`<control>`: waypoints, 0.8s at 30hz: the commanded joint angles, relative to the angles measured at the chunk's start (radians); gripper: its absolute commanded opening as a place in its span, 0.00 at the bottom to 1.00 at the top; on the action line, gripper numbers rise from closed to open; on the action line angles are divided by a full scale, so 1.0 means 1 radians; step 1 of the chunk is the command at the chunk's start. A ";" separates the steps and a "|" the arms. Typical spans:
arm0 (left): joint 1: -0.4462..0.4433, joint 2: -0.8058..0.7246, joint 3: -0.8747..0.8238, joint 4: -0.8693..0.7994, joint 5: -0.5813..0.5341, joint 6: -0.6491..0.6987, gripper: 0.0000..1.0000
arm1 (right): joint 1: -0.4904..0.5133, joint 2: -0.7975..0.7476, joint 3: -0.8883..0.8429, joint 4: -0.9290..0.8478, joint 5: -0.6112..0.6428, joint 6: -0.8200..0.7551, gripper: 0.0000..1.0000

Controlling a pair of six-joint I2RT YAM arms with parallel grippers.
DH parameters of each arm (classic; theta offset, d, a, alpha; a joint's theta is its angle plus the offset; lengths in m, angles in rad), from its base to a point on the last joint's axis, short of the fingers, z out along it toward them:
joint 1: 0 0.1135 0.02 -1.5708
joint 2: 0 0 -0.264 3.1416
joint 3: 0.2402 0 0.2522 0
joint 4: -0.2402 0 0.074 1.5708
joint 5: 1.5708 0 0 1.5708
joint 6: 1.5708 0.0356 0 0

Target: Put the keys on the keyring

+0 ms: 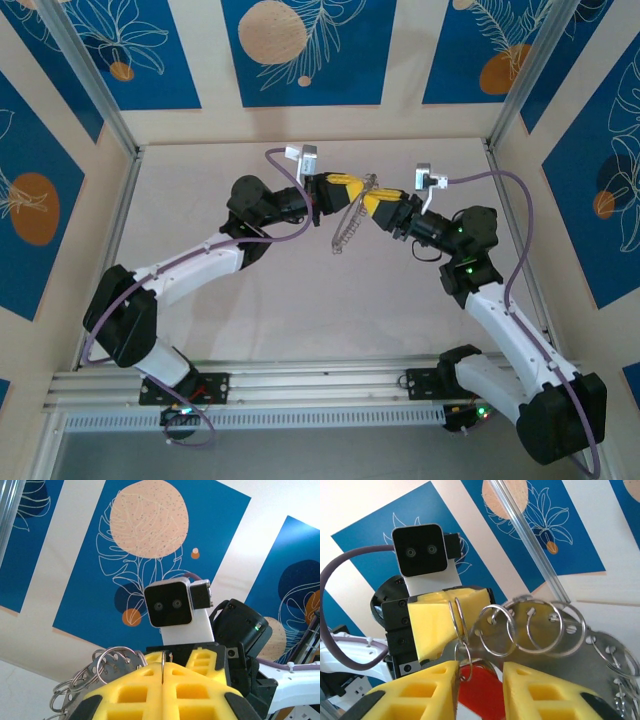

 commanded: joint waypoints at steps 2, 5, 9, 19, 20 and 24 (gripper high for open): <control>0.006 -0.007 0.007 0.071 -0.006 -0.008 0.00 | -0.035 -0.079 0.001 -0.046 0.011 -0.018 0.37; 0.006 -0.011 0.005 0.066 -0.004 -0.007 0.00 | -0.054 -0.103 0.010 -0.047 0.020 -0.014 0.38; 0.006 -0.013 0.003 0.063 0.002 -0.010 0.00 | -0.060 -0.085 0.031 -0.012 0.014 -0.002 0.39; 0.007 -0.013 0.001 0.071 0.014 -0.025 0.00 | -0.042 0.023 0.075 0.117 -0.008 0.048 0.39; 0.007 -0.014 0.001 0.071 0.014 -0.025 0.00 | -0.040 0.028 0.077 0.124 -0.006 0.048 0.40; 0.007 -0.013 0.001 0.069 0.016 -0.025 0.00 | -0.033 0.043 0.079 0.146 -0.006 0.052 0.39</control>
